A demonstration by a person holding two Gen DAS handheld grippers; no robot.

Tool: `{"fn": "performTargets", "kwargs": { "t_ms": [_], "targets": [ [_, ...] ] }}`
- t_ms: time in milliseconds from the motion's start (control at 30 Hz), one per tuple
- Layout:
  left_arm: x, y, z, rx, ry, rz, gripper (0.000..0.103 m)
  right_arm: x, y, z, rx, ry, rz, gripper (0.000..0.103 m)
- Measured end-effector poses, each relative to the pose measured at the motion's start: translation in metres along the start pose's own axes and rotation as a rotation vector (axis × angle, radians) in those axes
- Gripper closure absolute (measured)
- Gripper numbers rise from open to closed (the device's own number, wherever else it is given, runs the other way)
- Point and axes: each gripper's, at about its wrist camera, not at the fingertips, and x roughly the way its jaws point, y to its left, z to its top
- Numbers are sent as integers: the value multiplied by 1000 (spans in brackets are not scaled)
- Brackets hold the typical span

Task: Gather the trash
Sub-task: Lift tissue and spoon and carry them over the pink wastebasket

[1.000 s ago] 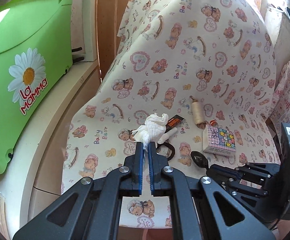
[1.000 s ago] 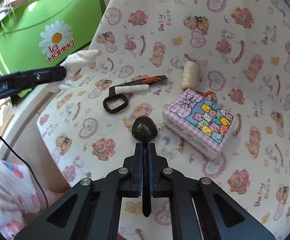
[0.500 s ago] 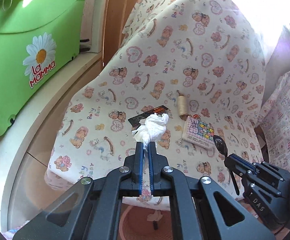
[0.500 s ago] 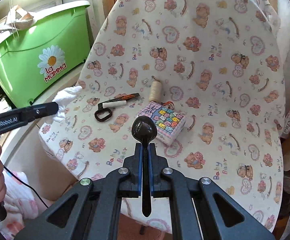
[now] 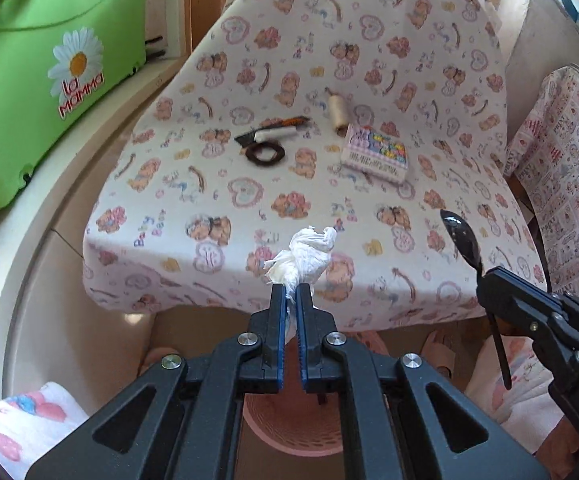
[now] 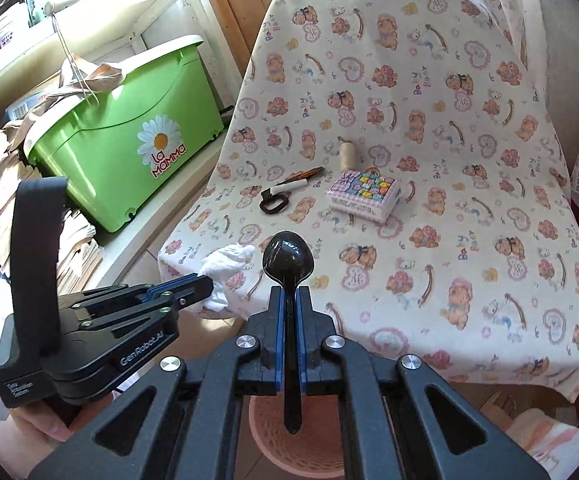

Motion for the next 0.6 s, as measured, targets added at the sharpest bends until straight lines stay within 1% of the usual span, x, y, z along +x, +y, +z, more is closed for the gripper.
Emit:
{"fn": "performTargets", "kwargs": {
  "t_ms": [67,133,200,300,400,500,567,600],
  "targets": [
    [13,4,-8,-14,90,-10,98,5,-2,-9,10,54,-32,97],
    [28,5,-18,-16,182,-14,99,9,-6,-18,38,78,-41,97],
    [39,6,-26,-24,235,-17,99,14,-10,-25,54,120,-34,97],
    [48,3,-31,-21,277,-34,99,23,-12,-31,73,172,-10,97],
    [56,2,-35,-32,310,-39,99,35,-12,-38,71,232,-14,97],
    [69,3,-42,-44,361,-29,99,57,-20,-53,99,325,-42,97],
    [78,3,-45,-41,385,-12,98,71,-25,-62,127,390,-17,97],
    [83,3,-46,-36,392,3,98,78,-27,-66,137,410,-19,97]
  ]
}}
